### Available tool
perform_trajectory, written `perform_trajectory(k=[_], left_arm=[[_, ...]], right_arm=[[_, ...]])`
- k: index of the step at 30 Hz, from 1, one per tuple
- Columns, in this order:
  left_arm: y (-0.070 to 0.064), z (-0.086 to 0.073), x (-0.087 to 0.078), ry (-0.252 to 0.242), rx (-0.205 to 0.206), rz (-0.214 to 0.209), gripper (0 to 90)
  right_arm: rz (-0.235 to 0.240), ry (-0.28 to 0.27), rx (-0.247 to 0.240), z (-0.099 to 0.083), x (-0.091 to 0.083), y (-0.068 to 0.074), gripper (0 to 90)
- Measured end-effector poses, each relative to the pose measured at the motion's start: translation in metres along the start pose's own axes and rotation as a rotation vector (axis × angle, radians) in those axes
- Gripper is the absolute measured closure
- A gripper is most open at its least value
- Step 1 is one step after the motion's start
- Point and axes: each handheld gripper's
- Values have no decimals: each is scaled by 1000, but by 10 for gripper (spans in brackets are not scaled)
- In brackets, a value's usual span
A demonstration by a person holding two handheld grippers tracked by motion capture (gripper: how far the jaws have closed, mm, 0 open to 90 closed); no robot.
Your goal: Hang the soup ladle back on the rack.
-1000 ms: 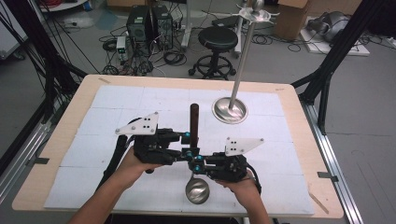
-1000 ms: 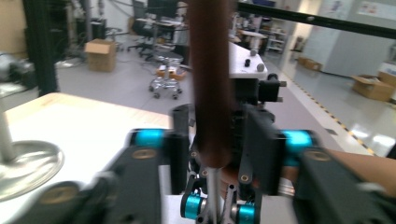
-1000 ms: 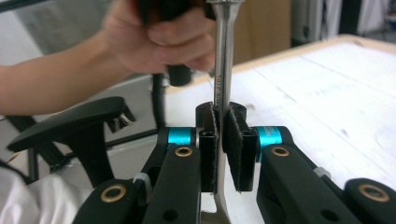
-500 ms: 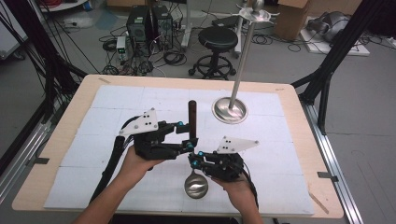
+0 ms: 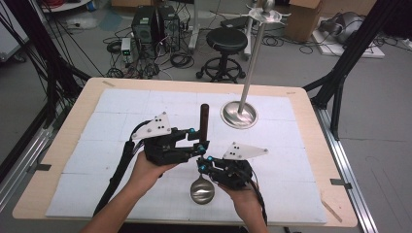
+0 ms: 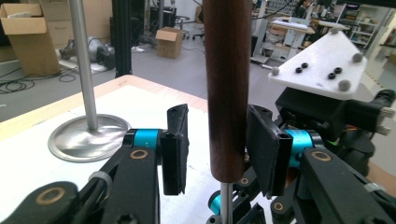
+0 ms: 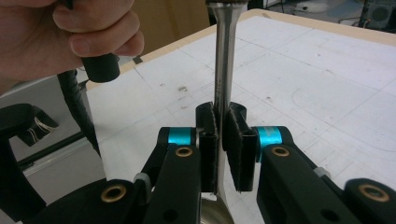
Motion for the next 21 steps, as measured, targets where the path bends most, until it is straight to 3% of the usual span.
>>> perform_trajectory(k=[10,14,21], left_arm=[[2,2,-4,-38,-6,-21,673],[6,6,-8,-57,-21,-33,591],[11,31,-15,-69,19,-40,548]], right_arm=[[0,17,-4,-1,2,2,838],[2,26,-7,-1,4,2,838],[3,36,-8,-1,5,3,838]])
Point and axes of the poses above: each handheld gripper's, and its own axes: x roughly forward along the jaws, z roughly out of its top, y roughly to its left, and after that the axes turned 10 degrees about x, right-handed
